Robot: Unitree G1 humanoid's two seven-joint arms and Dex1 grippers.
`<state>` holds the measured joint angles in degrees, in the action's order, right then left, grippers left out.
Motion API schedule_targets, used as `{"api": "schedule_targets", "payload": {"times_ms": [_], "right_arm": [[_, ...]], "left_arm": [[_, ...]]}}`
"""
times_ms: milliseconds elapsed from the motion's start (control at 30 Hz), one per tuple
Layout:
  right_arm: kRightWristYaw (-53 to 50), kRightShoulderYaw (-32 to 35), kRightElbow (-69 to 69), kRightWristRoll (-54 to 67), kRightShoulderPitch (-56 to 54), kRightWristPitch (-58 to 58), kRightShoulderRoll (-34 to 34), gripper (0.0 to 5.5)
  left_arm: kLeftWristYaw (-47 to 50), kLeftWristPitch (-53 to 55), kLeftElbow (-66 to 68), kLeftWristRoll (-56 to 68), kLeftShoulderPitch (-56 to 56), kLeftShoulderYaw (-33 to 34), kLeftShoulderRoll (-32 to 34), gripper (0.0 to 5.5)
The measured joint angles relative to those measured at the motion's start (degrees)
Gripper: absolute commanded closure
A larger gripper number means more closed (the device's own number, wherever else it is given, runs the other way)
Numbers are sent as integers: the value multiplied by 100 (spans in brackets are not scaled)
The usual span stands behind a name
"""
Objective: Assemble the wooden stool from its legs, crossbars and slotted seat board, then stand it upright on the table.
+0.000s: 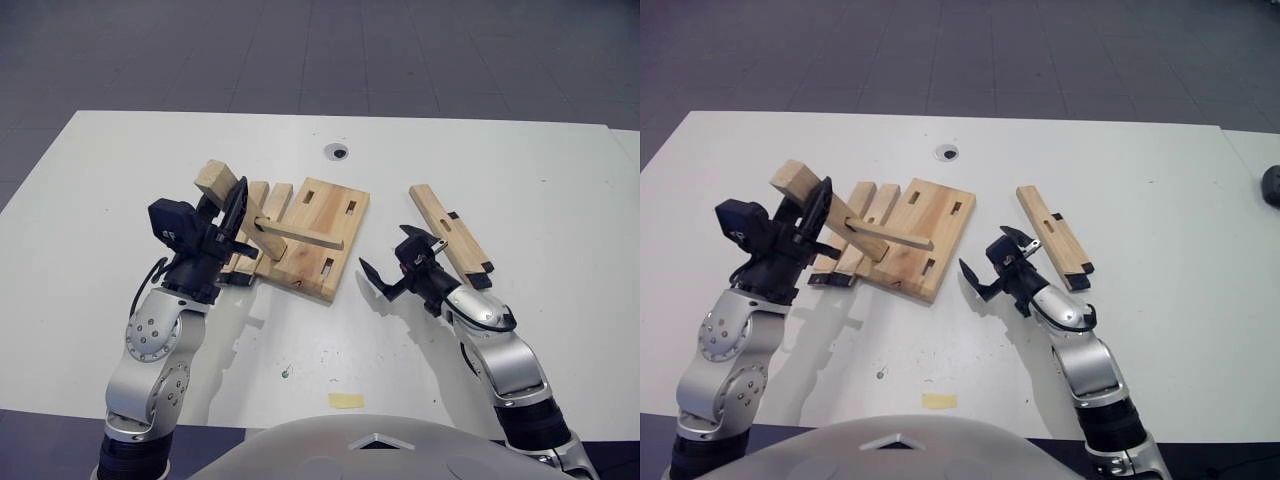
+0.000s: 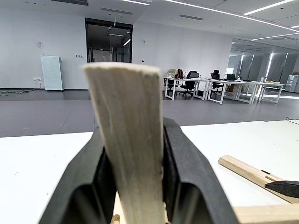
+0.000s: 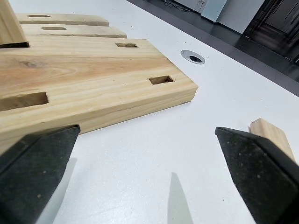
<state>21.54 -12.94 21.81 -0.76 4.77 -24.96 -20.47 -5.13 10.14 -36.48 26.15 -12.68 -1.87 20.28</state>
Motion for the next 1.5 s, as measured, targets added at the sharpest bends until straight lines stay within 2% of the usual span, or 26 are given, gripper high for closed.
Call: {"api": "schedule_targets", "payload": {"times_ms": [100,133,200,333,400,700,800,900,1067,1167,1367,1500], "right_arm": [[-40,1,0,-14,-20,-3,12,10],[-61,2,0,-13,-27,-3,20,10],[-103,0,1,-14,-29,-2,53,10],[-184,-12,37,-31,-43,-15,153,10],[-196,-16,35,-33,-50,-17,166,10],[-211,-64,-115,-52,-83,26,243,10],[-210,-71,-184,-101,-118,62,266,10],[-208,-67,-219,-108,-142,68,286,10],[-200,-68,-240,-109,-207,71,311,10],[-197,-66,-257,-108,-270,71,335,10],[-207,-56,-277,-112,-334,68,359,10],[-212,-64,-271,-120,-310,67,396,10]], "left_arm": [[-77,-55,77,2,-6,-27,92,445],[-98,-61,86,14,-11,-28,105,408],[-281,53,192,-13,-70,-80,263,370],[-1037,916,714,49,-646,-514,668,311],[-1175,1005,800,114,-669,-453,671,278],[-1021,2004,159,1634,1205,735,583,117],[-912,2455,-14,2394,1878,1139,784,63],[-717,2677,88,2466,2537,1264,940,20],[-311,2739,525,2434,4404,1319,962,12],[-367,2751,764,2513,5011,1349,957,12],[-780,2451,1538,1696,3814,849,787,12],[-763,2284,1513,1581,3761,789,487,12]]}}
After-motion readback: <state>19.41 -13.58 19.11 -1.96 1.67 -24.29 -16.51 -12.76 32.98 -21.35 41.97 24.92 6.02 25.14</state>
